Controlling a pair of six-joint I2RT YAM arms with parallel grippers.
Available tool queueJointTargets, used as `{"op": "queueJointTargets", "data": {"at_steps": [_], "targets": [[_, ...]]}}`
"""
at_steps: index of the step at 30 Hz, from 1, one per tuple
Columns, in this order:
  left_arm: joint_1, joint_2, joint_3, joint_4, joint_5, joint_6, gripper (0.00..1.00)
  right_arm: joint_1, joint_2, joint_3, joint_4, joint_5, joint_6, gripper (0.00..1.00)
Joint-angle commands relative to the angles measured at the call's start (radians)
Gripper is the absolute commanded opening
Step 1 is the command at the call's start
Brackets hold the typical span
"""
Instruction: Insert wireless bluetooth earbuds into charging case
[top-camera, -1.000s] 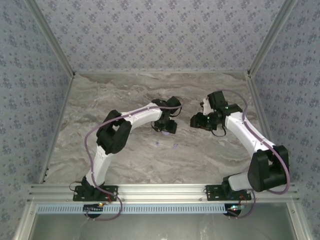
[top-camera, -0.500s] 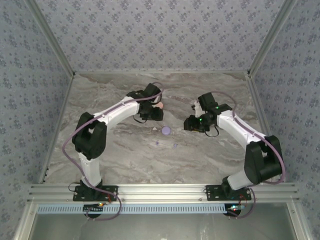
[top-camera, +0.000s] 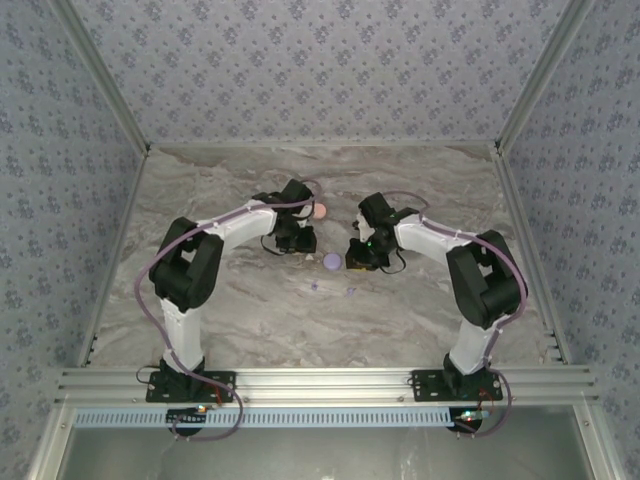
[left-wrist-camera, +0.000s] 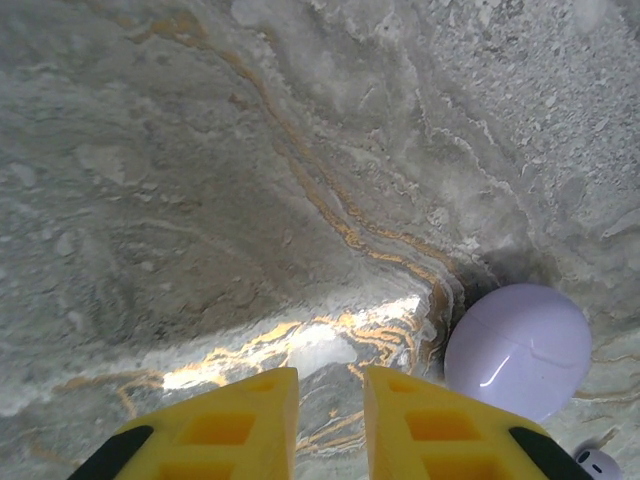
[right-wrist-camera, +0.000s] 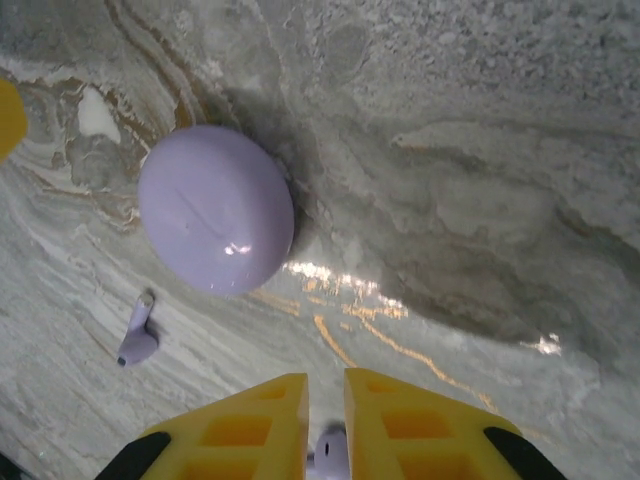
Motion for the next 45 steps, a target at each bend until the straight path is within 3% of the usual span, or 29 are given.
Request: {"op": "queueJointTargets", "data": {"at_steps": [1,25,45], "targets": [[-0.006,0.027,0.002,0.019,0.045,-0.007,0.23,0.004,0.042,0.044,0.017,0.001,0.029,0.19],[-0.080,0.043,-0.001,-0.015,0.029,-0.024,0.23,0.002,0.198,0.189,-0.026,-0.001,-0.006,0.18],[-0.074,-0.052,-0.049,-0.033,-0.038,-0.031,0.25,-0.030,0.179,0.202,-0.097,0.077,-0.047,0.27]]}}
